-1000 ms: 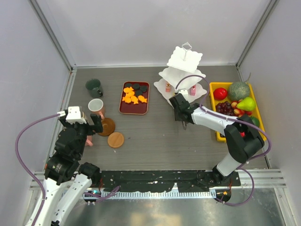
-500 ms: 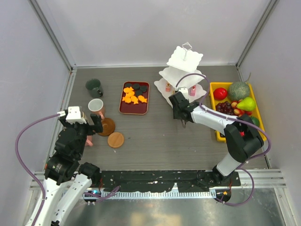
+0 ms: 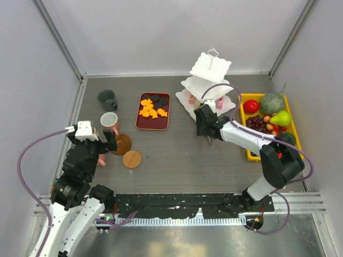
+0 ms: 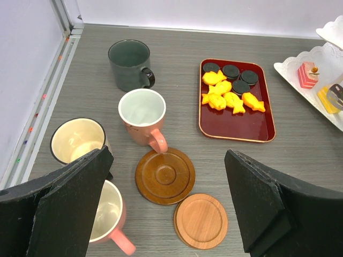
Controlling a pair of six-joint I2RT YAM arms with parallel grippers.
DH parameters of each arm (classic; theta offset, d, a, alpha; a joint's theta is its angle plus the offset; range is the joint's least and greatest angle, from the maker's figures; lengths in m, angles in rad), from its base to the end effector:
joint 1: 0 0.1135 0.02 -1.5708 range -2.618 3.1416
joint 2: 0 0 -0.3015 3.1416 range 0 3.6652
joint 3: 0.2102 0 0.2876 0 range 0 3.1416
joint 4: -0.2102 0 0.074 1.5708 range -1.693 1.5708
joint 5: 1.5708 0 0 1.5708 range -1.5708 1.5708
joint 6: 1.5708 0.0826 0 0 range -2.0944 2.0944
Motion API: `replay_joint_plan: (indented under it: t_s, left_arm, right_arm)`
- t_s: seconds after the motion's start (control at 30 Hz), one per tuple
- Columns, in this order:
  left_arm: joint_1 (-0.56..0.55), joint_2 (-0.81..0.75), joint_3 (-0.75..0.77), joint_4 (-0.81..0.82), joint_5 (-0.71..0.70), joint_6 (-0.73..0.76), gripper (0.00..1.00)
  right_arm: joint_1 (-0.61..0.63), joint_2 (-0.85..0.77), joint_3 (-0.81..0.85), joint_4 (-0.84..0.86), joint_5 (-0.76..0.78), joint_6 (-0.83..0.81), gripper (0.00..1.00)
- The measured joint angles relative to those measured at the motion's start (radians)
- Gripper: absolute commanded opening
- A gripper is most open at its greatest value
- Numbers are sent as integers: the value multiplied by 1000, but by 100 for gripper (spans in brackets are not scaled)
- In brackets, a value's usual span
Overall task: Serve the afternoon tea
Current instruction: Place the desert on the desert table, then pick up the desert from the tray.
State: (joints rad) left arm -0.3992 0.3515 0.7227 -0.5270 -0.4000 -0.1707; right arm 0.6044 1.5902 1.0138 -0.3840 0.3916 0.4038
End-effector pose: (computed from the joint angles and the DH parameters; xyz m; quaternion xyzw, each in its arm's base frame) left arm 0.1282 -0.0192 0.3520 -0.0434 0.7547 -0.0342 0.6537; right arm 0.3311 0.1903 0.1888 -0.0355 0.9367 -0.0201 0.3477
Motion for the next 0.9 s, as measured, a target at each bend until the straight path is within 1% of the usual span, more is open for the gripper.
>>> replay_joint_plan:
  t_s: [0.3,0.67,0.9]
  left_arm:
    - [0,0,0,0,0,0,99]
    - [0,0,0,0,7,0,99]
    - [0,0,0,0,9,0,99]
  right_arm:
    - [12,-159,-55,-47,-38,-10,53]
    - [115,-338,-98,-169,-95,-62,52]
    - [153,-356,-78,-224,-117,-94,52]
